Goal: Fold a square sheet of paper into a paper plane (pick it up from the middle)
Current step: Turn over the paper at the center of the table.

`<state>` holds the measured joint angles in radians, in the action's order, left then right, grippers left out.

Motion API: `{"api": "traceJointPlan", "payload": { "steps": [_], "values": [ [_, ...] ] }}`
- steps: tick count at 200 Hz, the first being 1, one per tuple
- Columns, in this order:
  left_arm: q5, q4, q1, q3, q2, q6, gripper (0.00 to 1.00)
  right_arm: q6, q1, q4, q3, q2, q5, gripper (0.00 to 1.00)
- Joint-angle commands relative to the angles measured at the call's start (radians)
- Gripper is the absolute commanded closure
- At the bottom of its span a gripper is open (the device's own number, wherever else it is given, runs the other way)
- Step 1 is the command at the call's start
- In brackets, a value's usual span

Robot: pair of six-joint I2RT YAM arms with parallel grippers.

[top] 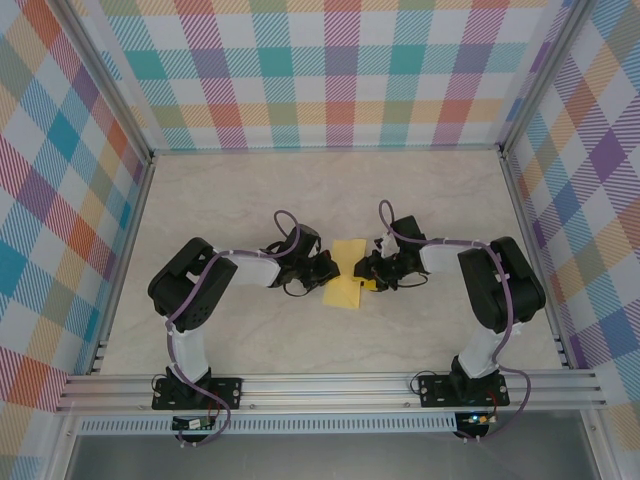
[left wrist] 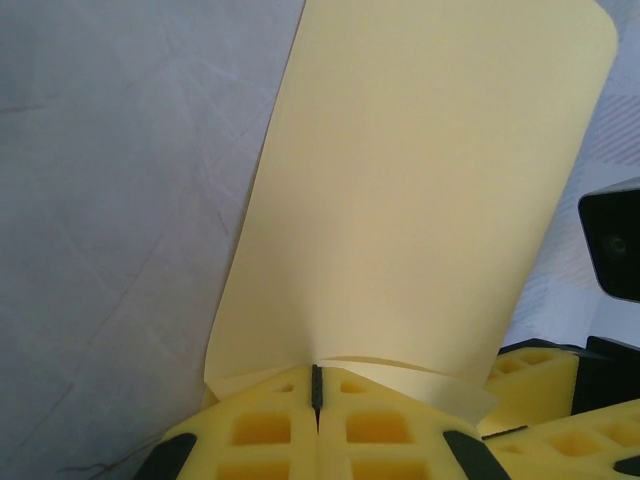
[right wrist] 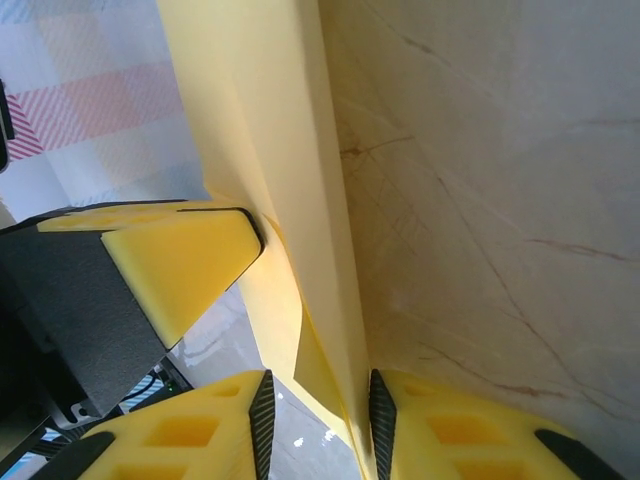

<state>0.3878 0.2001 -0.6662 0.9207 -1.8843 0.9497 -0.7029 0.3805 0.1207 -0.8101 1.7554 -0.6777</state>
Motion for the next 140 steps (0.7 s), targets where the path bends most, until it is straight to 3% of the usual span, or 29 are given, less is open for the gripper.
{"api": "traceJointPlan", "payload": {
  "steps": [1, 78, 140],
  "values": [
    [-0.012, -0.063, -0.004, 0.008, 0.045, -0.002, 0.95, 0.049, 0.006, -0.006, -0.023, 0.021, -0.013, 0.68],
    [-0.155, -0.181, 0.0, -0.025, 0.213, -0.019, 0.87, 0.082, 0.006, 0.001, -0.045, 0.008, -0.029, 0.82],
    [-0.33, -0.284, 0.025, -0.103, 0.403, -0.016, 0.82, 0.167, 0.006, 0.179, -0.132, -0.045, 0.03, 0.93]
  ]
}}
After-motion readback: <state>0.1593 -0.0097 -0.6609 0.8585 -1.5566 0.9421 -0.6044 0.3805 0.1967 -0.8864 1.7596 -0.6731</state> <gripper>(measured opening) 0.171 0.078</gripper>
